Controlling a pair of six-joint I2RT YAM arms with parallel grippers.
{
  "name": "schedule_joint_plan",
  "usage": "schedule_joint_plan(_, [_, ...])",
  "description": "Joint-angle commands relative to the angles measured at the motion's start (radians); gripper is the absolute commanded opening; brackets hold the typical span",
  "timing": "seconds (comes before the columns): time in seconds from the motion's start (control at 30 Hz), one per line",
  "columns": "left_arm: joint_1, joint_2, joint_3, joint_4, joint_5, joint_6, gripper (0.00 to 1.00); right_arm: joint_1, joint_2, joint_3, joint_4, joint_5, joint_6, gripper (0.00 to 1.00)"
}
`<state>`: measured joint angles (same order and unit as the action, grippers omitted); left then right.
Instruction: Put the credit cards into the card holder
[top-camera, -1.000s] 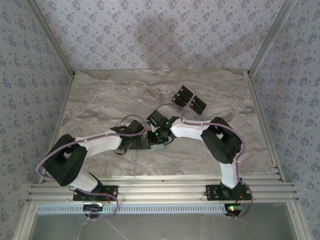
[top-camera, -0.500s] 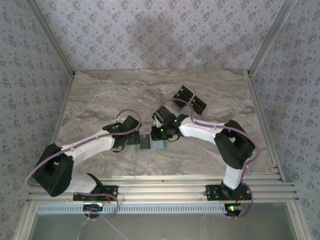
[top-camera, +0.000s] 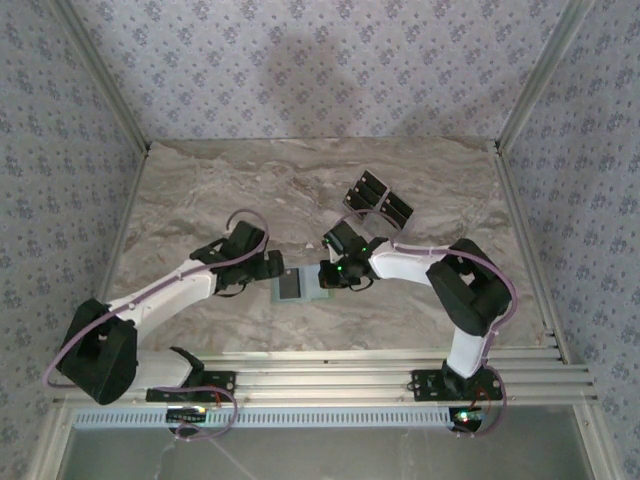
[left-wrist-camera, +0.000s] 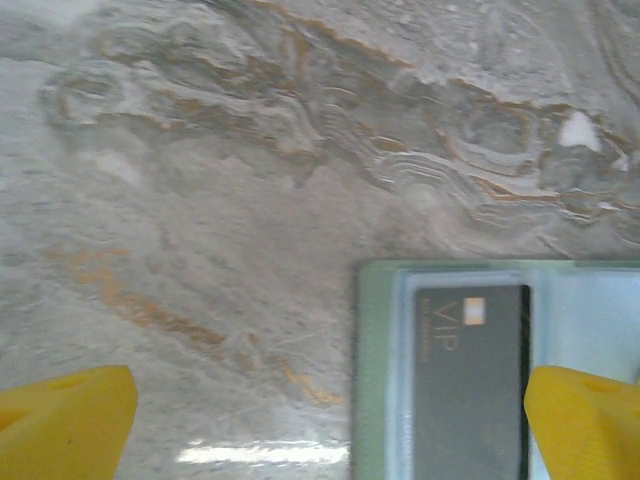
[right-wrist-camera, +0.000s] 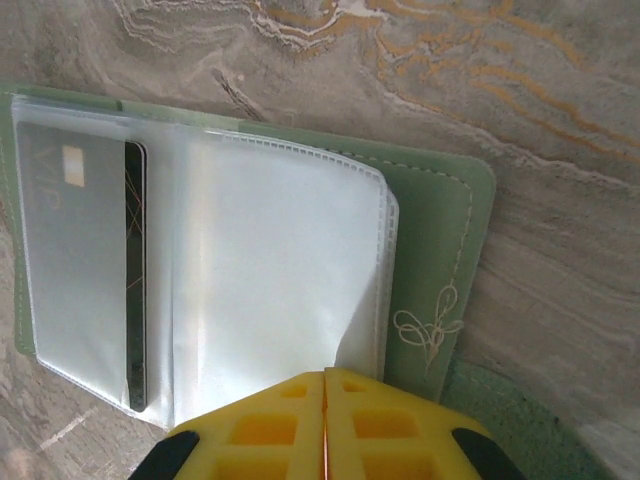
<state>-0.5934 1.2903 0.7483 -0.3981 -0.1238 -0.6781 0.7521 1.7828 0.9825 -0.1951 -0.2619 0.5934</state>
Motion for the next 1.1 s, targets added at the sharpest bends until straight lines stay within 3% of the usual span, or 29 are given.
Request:
schedule_joint_plan(0.0, [0.006, 0.005, -0.028, 0.121, 0.085, 0.008, 1.00, -0.009, -0.002, -0.025, 0.003, 0.005, -0.003, 0.10])
schedule_joint_plan(0.37, [0.006, 0.084, -0.103, 0.388, 0.154, -0.027, 1.00, -0.012, -0.001, -0.038, 0.010, -0.009, -0.005, 0.10])
schedule_joint_plan(1.07, [-0.009, 0.222, -0.103, 0.534, 0.207, -0.059, 1.00, -0.011, 0.002, -0.034, 0.004, -0.014, -0.001, 0.10])
